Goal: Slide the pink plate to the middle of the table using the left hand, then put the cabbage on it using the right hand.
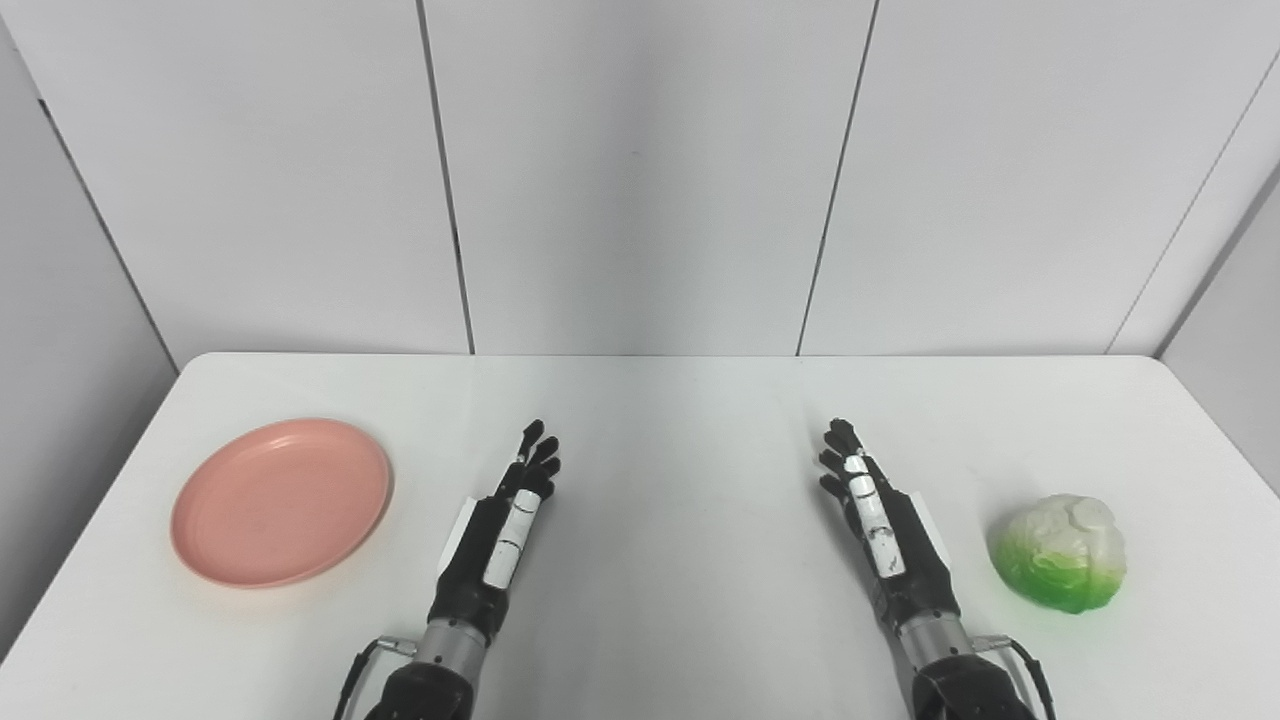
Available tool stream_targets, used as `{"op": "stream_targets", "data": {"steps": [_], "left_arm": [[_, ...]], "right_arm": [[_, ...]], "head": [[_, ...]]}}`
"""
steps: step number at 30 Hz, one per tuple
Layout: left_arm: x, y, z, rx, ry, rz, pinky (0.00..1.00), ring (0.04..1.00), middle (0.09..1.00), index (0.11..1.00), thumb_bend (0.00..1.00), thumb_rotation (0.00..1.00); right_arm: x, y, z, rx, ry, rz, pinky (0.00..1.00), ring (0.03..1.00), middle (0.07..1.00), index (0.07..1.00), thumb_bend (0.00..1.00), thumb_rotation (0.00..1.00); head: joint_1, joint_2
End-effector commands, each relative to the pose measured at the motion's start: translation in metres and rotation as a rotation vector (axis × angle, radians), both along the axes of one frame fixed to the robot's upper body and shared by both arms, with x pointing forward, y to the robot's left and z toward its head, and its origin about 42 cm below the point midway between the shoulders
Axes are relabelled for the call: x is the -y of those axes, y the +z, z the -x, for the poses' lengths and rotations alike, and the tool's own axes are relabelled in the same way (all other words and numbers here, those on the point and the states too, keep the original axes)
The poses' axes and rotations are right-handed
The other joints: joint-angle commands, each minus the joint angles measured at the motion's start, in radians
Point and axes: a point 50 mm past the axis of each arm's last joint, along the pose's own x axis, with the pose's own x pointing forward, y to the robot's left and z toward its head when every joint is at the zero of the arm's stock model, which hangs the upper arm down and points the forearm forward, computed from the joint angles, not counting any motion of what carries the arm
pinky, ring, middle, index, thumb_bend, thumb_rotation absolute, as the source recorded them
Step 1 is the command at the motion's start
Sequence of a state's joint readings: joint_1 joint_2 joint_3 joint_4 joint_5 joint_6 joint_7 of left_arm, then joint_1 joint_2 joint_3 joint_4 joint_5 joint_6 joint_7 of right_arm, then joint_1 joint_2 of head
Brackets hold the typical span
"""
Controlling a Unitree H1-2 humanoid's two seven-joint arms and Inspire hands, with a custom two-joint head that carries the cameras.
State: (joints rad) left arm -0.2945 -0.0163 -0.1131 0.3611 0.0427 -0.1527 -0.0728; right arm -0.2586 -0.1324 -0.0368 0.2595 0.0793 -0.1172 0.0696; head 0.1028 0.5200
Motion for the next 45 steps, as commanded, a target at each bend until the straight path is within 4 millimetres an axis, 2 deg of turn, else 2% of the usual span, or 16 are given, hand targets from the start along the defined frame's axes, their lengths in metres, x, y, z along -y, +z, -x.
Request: {"op": "stream_targets", "data": {"steps": [1,30,36,41,45], "left_arm": [[-0.006,-0.022,0.006,-0.111,0.009,-0.047,0.95,0.954,0.971,0.979,0.81,1.00],[-0.004,-0.022,0.006,-0.112,0.011,-0.037,0.96,0.956,0.972,0.978,0.81,1.00],[-0.001,-0.024,0.006,-0.118,0.006,-0.053,0.95,0.955,0.972,0.973,0.81,1.00],[0.011,-0.025,0.002,-0.114,-0.007,-0.064,0.95,0.958,0.975,0.976,0.81,1.00],[0.019,-0.029,0.000,-0.101,-0.011,-0.064,0.97,0.964,0.980,0.973,0.83,1.00]], "right_arm": [[-0.008,0.003,-0.002,0.011,0.036,0.002,0.92,0.935,0.948,0.940,0.25,1.00],[-0.008,0.004,-0.002,0.007,0.031,-0.006,0.91,0.932,0.942,0.932,0.23,1.00],[-0.003,0.003,-0.003,0.001,0.039,-0.016,0.93,0.945,0.953,0.944,0.23,1.00],[0.008,0.005,-0.004,0.004,0.054,-0.049,0.97,0.963,0.969,0.962,0.21,1.00],[0.014,0.006,-0.004,0.001,0.064,-0.067,0.99,0.977,0.981,0.978,0.21,1.00]], "head": [[0.001,0.001],[0.006,0.002],[0.059,-0.007],[0.161,-0.022],[0.198,-0.026]]}}
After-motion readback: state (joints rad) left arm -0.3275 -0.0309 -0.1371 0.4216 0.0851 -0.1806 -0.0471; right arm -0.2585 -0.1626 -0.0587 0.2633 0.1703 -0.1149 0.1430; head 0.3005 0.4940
